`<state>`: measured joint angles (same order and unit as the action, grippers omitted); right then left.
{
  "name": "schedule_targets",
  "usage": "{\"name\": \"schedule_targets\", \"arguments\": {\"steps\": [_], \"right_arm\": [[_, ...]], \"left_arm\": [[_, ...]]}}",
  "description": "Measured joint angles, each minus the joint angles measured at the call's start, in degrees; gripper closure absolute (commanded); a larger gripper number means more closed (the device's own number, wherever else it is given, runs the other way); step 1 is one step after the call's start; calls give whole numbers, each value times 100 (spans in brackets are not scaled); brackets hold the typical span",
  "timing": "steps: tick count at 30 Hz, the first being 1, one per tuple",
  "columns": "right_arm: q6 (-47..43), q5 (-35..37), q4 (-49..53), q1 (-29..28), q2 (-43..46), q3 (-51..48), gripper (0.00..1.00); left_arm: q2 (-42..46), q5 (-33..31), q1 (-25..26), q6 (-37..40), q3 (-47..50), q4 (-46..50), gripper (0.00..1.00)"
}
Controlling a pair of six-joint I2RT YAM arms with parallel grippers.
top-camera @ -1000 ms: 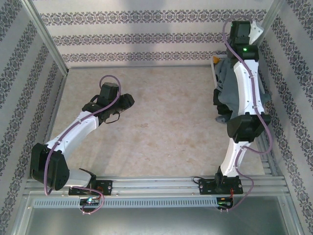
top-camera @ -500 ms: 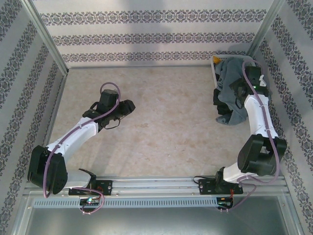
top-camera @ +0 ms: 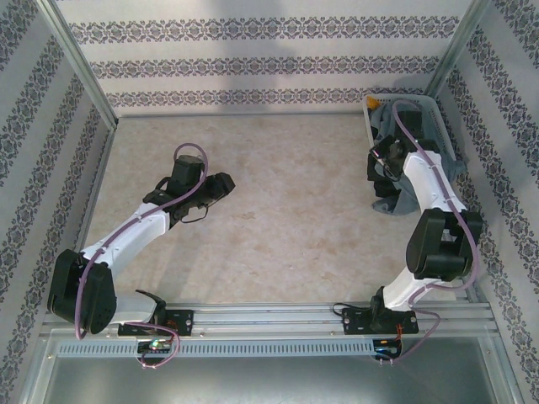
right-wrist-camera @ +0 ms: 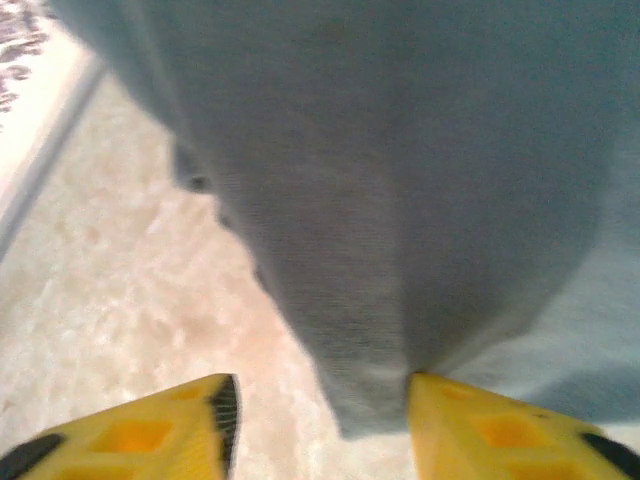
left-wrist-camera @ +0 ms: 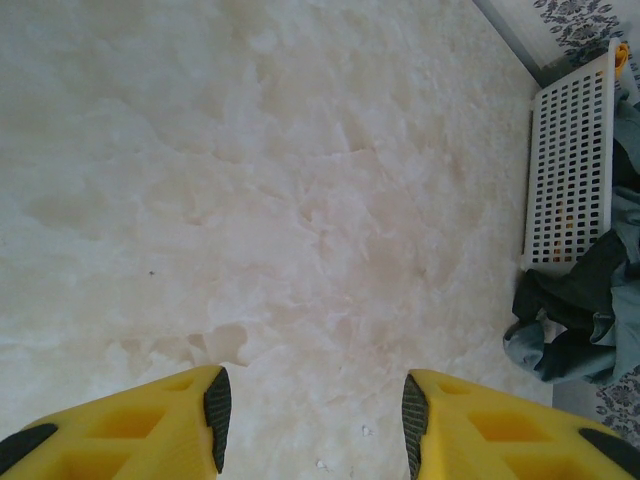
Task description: Fold and stack the t-shirts
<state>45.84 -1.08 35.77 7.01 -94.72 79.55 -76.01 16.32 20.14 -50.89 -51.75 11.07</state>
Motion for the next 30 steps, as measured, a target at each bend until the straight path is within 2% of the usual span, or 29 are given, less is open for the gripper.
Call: {"name": "schedule_targets", "arguments": {"steps": [8, 12, 17, 21, 26, 30], "right_arm": [[-79, 671, 614, 37, -179, 431, 76], [-118, 815, 621, 28, -267, 664, 100], [-133, 1078, 601, -111, -282, 772, 100], [-326, 1600, 597, -468, -151, 949, 100], [-651, 2214, 302, -826, 234, 1589, 100], [-949, 2498, -157, -839, 385, 2334, 100]], "left_arm": [[-2, 0, 0, 0, -2, 0, 50], [-31, 0, 0, 2, -15, -4, 50], [-37, 133, 0, 7, -24, -181, 48], [-35, 402, 0, 31, -24, -568, 47], [-33, 629, 0, 48, -28, -890, 47], [-33, 734, 0, 46, -52, -988, 47]]}}
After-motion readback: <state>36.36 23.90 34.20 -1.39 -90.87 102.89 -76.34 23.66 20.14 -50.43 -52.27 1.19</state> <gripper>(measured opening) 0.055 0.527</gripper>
